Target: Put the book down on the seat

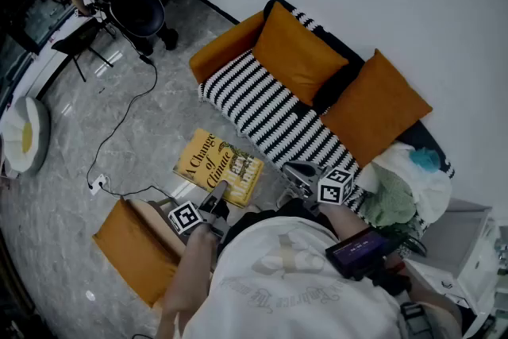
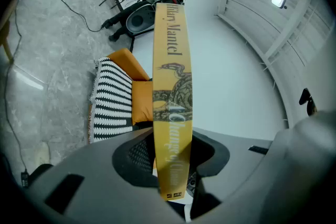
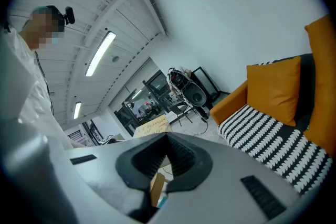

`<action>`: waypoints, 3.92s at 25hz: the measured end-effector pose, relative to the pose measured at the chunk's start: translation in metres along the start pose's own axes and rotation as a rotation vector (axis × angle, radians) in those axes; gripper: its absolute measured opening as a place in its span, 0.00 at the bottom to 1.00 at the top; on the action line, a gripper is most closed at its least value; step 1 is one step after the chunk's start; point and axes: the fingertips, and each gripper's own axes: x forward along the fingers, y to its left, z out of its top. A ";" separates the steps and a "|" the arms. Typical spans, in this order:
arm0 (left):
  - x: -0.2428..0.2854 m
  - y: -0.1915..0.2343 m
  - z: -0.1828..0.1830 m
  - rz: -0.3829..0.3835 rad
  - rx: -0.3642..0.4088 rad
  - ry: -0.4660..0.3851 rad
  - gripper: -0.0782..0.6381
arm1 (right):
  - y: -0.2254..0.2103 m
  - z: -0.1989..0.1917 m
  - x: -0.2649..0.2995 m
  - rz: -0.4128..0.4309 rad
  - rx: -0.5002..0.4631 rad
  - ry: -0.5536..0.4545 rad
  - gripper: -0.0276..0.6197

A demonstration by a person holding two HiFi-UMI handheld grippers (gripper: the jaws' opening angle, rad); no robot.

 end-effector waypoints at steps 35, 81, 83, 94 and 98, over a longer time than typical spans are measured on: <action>-0.027 0.026 -0.004 0.060 -0.020 -0.026 0.31 | 0.004 0.005 0.012 -0.083 -0.104 0.035 0.06; 0.114 0.032 0.095 0.194 -0.014 0.052 0.31 | -0.142 0.085 0.088 -0.107 -0.028 0.053 0.06; 0.126 0.032 0.097 0.208 -0.010 0.057 0.31 | -0.154 0.089 0.087 -0.109 -0.017 0.054 0.06; 0.196 0.029 0.116 0.251 -0.004 0.100 0.31 | -0.213 0.117 0.085 -0.115 0.036 0.010 0.07; 0.224 0.020 0.118 0.205 -0.049 0.099 0.31 | -0.230 0.123 0.078 -0.121 0.052 -0.005 0.07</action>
